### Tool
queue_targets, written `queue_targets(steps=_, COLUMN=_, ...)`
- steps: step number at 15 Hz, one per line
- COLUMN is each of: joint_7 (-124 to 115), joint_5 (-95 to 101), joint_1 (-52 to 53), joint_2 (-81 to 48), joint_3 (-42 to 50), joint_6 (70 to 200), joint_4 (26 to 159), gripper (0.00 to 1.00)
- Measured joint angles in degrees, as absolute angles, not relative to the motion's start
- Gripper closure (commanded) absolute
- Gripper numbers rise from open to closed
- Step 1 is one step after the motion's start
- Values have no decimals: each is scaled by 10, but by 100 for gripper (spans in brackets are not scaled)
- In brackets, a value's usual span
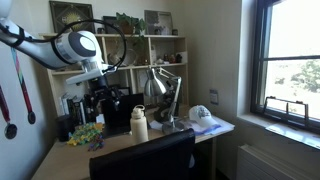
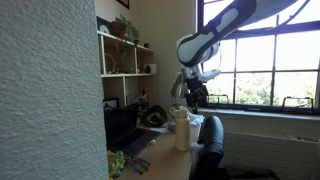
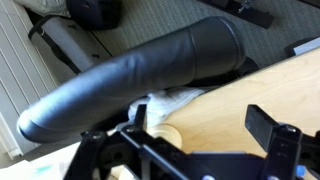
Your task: Move the yellow and green object to the right side of the desk
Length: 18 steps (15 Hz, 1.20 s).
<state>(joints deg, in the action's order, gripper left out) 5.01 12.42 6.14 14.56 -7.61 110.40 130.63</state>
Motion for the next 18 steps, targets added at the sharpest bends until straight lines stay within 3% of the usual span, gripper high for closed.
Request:
queue_targets(steps=7, joint_7=-28, joint_5=141, joint_1=139, joint_2=-76, joint_3=-155, joint_6=1106, joint_4=1139, gripper=0)
queue_targets(steps=18, joint_7=-121, joint_5=142, joint_1=232, joint_2=-368, joint_3=-119, joint_6=1160, joint_4=879, gripper=0)
